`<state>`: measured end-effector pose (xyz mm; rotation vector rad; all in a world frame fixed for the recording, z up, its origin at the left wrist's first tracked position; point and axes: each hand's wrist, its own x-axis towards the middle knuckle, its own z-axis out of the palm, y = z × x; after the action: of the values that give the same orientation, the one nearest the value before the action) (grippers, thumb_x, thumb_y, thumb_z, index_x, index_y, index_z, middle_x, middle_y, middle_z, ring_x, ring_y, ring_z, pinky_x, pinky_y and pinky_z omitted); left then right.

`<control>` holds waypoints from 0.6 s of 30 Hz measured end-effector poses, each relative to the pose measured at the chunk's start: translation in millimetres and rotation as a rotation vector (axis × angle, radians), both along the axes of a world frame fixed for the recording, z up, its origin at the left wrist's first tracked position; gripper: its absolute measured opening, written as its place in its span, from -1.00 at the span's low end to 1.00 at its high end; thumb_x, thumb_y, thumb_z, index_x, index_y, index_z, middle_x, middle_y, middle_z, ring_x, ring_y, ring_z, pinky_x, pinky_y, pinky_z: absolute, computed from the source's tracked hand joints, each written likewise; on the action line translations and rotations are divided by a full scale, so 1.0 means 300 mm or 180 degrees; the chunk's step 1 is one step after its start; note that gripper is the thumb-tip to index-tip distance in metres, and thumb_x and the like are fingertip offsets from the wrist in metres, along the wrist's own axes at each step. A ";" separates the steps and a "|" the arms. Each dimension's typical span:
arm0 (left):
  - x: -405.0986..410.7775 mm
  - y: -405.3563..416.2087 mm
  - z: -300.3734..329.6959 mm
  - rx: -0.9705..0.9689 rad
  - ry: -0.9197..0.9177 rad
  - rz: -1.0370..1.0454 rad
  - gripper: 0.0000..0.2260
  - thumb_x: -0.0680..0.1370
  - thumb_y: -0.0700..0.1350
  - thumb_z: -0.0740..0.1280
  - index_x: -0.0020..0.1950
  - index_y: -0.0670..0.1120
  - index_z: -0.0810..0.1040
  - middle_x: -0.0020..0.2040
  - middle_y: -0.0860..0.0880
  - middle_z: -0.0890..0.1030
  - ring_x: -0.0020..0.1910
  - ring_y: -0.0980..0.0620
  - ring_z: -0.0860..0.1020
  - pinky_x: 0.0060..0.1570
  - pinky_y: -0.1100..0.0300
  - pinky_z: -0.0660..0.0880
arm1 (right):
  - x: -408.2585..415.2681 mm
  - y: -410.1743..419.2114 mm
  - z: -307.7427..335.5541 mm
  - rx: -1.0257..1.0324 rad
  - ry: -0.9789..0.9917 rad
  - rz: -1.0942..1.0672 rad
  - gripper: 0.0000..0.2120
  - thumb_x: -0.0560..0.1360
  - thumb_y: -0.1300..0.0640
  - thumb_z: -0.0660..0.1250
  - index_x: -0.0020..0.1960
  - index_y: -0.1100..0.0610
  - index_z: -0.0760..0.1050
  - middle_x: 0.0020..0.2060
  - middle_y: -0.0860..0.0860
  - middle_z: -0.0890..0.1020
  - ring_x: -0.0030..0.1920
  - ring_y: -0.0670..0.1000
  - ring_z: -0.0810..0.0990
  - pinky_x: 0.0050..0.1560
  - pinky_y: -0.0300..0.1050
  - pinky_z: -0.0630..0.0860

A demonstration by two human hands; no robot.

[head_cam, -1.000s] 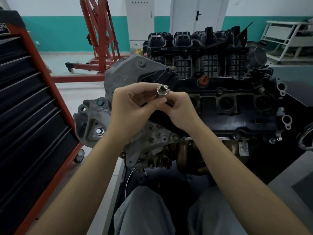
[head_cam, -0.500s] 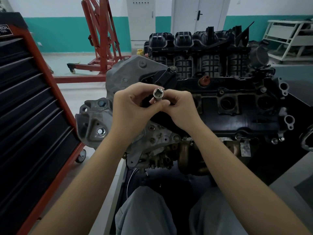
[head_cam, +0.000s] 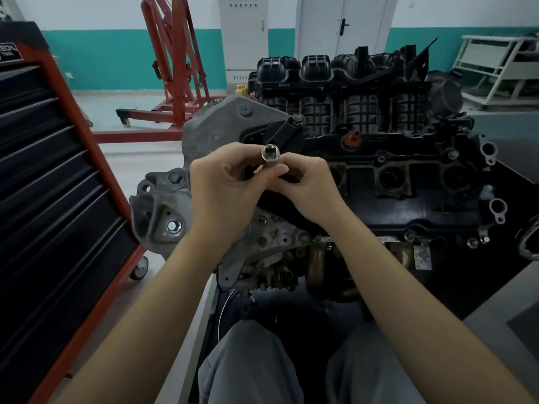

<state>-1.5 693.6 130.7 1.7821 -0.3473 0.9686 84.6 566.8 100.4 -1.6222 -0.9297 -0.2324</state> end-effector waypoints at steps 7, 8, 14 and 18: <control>-0.003 0.023 0.008 0.0079 0.0280 -0.0603 -0.74 0.40 -0.38 0.48 0.06 -0.23 0.63 -0.08 -0.10 0.68 -0.06 0.01 0.67 0.03 0.16 0.58 | 0.003 0.001 -0.005 -0.0017 0.0001 -0.0137 -0.84 0.43 0.34 0.43 0.01 0.23 0.63 -0.13 0.07 0.69 -0.05 0.00 0.67 0.04 -0.09 0.57; -0.003 0.019 0.006 0.0189 0.0244 -0.0403 -0.75 0.37 -0.33 0.53 0.02 -0.22 0.64 -0.10 -0.11 0.68 -0.08 0.01 0.66 0.01 0.16 0.58 | 0.003 0.001 -0.006 -0.0010 -0.0007 -0.0172 -0.85 0.42 0.33 0.45 -0.02 0.23 0.63 -0.15 0.07 0.69 -0.07 0.01 0.68 0.02 -0.09 0.58; 0.009 0.018 0.000 0.0045 0.0056 -0.0161 -0.78 0.39 -0.29 0.52 -0.02 -0.11 0.65 -0.15 0.02 0.68 -0.14 0.08 0.67 -0.07 0.23 0.58 | -0.001 -0.001 -0.002 -0.0223 -0.0157 -0.0005 -0.79 0.49 0.32 0.39 0.12 0.28 0.60 -0.01 0.11 0.69 0.07 0.01 0.65 0.15 -0.02 0.55; 0.012 0.022 0.005 0.0036 0.0177 -0.0502 -0.75 0.41 -0.35 0.48 0.04 -0.12 0.63 -0.09 -0.01 0.68 -0.07 0.06 0.67 0.01 0.19 0.58 | -0.002 0.006 -0.003 -0.0029 0.0008 -0.0036 -0.81 0.46 0.36 0.40 0.02 0.15 0.61 -0.12 0.03 0.69 -0.04 -0.03 0.66 0.06 -0.10 0.56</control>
<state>1.9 700.2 132.1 1.7600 -0.4516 0.8058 84.0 568.5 99.5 -1.6362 -0.9211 -0.2341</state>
